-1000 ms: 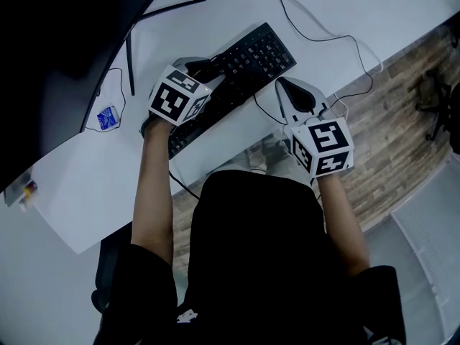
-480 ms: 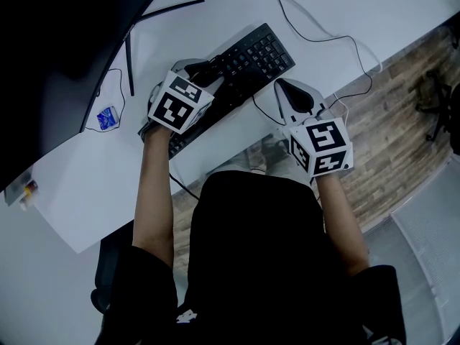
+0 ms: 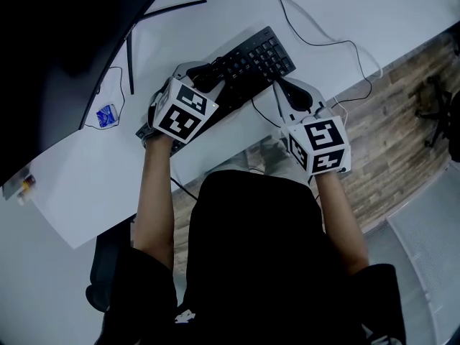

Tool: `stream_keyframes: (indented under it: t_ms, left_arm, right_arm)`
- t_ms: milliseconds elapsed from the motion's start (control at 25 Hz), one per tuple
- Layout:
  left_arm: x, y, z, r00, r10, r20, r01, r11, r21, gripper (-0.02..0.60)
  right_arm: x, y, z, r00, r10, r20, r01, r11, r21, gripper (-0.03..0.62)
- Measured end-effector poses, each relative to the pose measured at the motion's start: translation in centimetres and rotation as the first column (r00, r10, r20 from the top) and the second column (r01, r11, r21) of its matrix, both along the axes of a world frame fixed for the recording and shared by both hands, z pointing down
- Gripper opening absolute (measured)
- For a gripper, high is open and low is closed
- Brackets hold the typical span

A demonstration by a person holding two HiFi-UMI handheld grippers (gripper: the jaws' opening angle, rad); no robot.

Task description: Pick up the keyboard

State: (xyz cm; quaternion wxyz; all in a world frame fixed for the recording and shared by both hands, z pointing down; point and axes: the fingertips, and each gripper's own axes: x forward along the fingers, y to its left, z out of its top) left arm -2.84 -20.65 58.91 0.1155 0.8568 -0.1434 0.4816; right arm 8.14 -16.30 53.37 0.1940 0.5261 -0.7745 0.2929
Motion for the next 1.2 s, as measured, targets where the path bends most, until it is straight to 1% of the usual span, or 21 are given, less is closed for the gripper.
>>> stream_keyframes:
  t_ms: [120,280,520,640,800,1000,1120,1200]
  left_arm:
    - [0.1,0.1,0.2,1.000,0.006,-0.004,-0.006,1.000,0.023,0.190]
    - [0.2,0.3,-0.2,1.000,0.000,0.002,-0.001,0.998,0.066,0.192]
    - [0.3,0.6,-0.5,1.000,0.000,0.017,-0.002,0.992,0.128,0.192]
    - [0.3,0.8,-0.7,0.999,0.000,0.032,-0.005,0.989,0.149,0.192]
    - [0.3,0.9,-1.0,0.999,-0.005,0.043,-0.003,0.985,0.173,0.190]
    - [0.5,1.4,-1.3,0.998,-0.007,0.056,-0.005,0.978,0.206,0.190]
    - [0.6,1.6,-1.4,0.998,-0.012,0.063,-0.003,0.975,0.223,0.190]
    - [0.7,1.7,-1.6,0.997,-0.016,0.069,-0.001,0.972,0.234,0.190]
  right_arm:
    - [0.1,-0.3,0.0,1.000,-0.021,-0.006,0.021,1.000,0.004,0.005]
    - [0.1,-1.0,-0.6,0.994,-0.097,-0.044,0.098,0.995,0.022,0.005]
    - [0.5,-2.6,-1.7,0.978,-0.189,-0.092,0.194,0.980,0.052,0.005]
    - [0.3,-3.2,-2.0,0.962,-0.245,-0.118,0.253,0.966,0.059,0.005]
    - [-0.1,-3.9,-2.6,0.934,-0.325,-0.147,0.338,0.938,0.075,0.005]
    - [-0.4,-5.0,-3.6,0.891,-0.407,-0.202,0.433,0.895,0.106,0.005]
    - [-0.9,-5.7,-4.2,0.851,-0.473,-0.226,0.505,0.856,0.109,0.005]
    - [-1.4,-6.0,-4.6,0.824,-0.520,-0.226,0.552,0.827,0.109,0.005]
